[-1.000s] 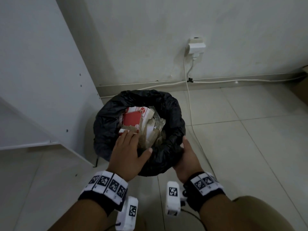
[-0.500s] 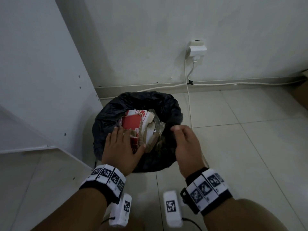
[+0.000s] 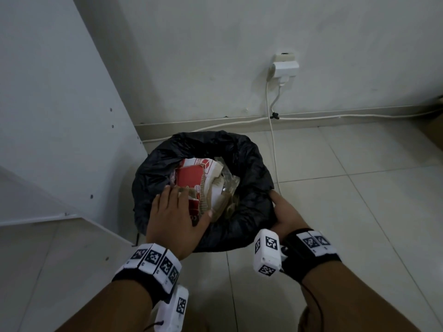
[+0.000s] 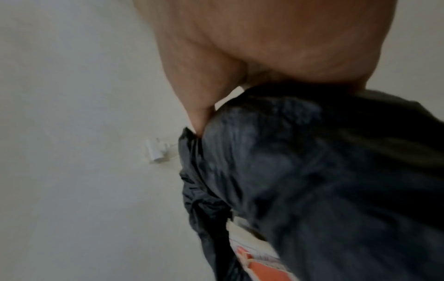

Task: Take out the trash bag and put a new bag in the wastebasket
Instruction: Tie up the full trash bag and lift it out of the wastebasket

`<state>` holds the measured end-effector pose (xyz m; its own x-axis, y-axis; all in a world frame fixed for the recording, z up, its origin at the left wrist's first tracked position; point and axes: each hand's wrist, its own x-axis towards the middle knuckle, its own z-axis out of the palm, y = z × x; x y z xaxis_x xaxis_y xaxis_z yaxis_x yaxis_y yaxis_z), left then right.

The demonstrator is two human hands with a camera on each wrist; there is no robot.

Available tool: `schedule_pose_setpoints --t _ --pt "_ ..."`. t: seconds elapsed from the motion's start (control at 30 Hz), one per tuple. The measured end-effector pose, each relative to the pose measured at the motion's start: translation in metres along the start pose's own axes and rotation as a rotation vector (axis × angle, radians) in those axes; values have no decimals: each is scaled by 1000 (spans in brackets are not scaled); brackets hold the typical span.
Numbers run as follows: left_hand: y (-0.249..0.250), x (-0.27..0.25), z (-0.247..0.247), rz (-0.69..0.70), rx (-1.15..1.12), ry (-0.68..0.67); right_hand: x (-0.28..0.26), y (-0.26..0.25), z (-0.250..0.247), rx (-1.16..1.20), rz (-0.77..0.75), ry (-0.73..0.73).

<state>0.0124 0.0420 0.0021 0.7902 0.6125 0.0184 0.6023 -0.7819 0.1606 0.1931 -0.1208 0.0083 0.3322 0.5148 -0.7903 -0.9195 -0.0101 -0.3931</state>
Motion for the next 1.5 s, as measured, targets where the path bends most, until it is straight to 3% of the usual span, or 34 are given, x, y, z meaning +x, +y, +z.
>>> schedule_pose_setpoints --t 0.07,0.2,0.33,0.4,0.5,0.6,0.73,0.8,0.93,1.07,1.13,1.23,1.37,1.43,1.5 --pt "-1 -1 0 5 -13 4 -8 -17 -1 -38 -62 -6" --pt "0 -2 -1 3 -28 14 -27 -39 15 38 -476 -83" --pt "-2 -2 1 23 -69 46 -61 -35 51 -171 -707 -194" --pt "-4 -2 1 18 -119 101 -61 -32 56 -177 -661 -209" --pt "-8 1 -2 -73 -65 157 -51 -49 56 -19 -378 -81" --pt "-9 3 -2 -146 25 89 -47 -72 55 71 -145 -38" --pt "-8 6 3 -163 13 54 -37 -89 83 -83 -179 -40" --pt "-11 7 5 -152 -2 62 -33 -89 103 -192 -268 -35" --pt "-16 6 3 -135 -138 88 -39 -67 128 -533 -662 -202" --pt "-25 10 -20 -214 -713 155 -68 -40 128 -1017 -970 -369" --pt "-27 18 -44 -141 -876 222 -83 -31 124 -1209 -1052 -431" --pt "-21 38 -81 124 -784 256 -94 -22 111 -1314 -999 -481" --pt "-13 59 -112 477 -576 61 -106 -27 91 -1446 -971 -486" --pt "-17 63 -114 510 -488 -79 -111 -37 80 -1531 -965 -484" --pt "-23 63 -115 450 -505 -162 -116 -50 70 -1591 -931 -448"
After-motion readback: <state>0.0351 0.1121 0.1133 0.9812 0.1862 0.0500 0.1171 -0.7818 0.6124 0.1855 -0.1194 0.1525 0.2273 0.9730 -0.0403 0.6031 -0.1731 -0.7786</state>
